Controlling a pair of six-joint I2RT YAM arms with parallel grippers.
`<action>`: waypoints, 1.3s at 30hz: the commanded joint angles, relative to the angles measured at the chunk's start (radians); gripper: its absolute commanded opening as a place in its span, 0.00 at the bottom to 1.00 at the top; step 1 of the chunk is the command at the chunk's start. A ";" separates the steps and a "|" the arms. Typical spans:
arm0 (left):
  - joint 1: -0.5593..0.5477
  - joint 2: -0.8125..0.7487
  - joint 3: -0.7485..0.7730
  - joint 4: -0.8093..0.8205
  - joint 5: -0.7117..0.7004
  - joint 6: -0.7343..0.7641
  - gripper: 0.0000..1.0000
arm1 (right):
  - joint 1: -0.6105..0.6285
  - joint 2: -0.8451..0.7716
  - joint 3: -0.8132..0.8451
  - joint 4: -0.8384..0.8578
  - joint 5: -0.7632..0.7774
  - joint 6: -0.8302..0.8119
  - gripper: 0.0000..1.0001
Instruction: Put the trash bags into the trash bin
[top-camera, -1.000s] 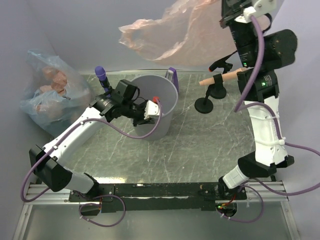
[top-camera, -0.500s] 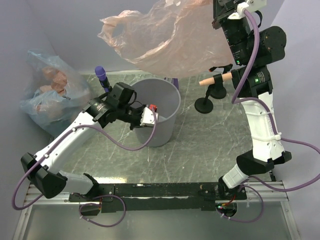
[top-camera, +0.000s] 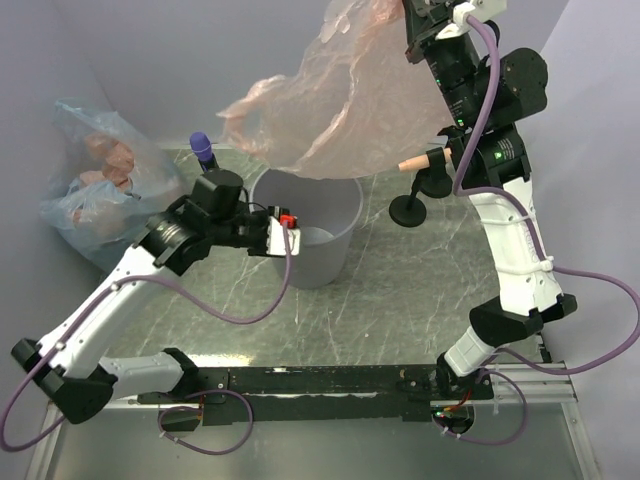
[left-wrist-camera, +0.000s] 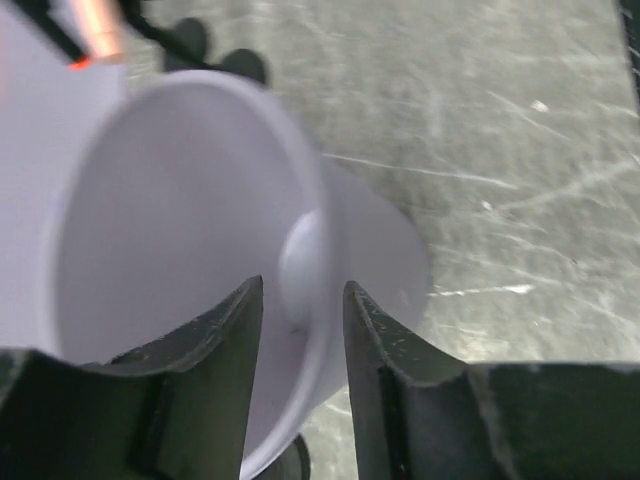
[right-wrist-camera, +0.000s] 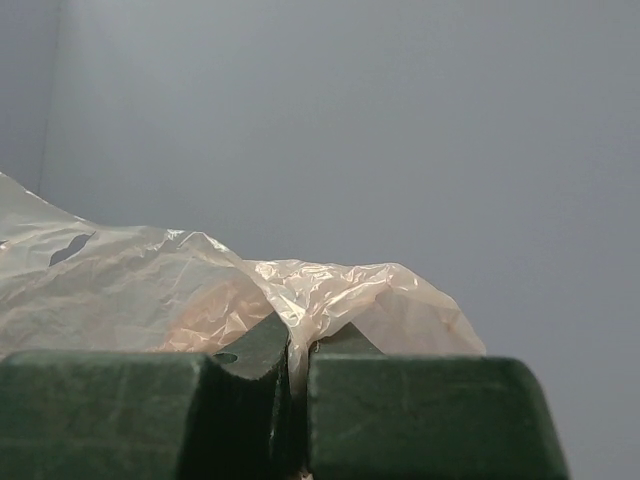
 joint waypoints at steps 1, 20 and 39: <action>0.019 -0.074 0.034 0.154 -0.099 -0.198 0.45 | 0.010 -0.007 0.005 0.021 -0.008 0.015 0.00; 0.438 -0.089 0.379 -0.109 0.082 -0.609 0.94 | 0.078 0.129 0.126 0.039 0.029 -0.026 0.00; 0.651 -0.092 0.380 0.198 -0.185 -1.165 0.99 | 0.122 0.135 0.133 0.036 0.032 -0.071 0.00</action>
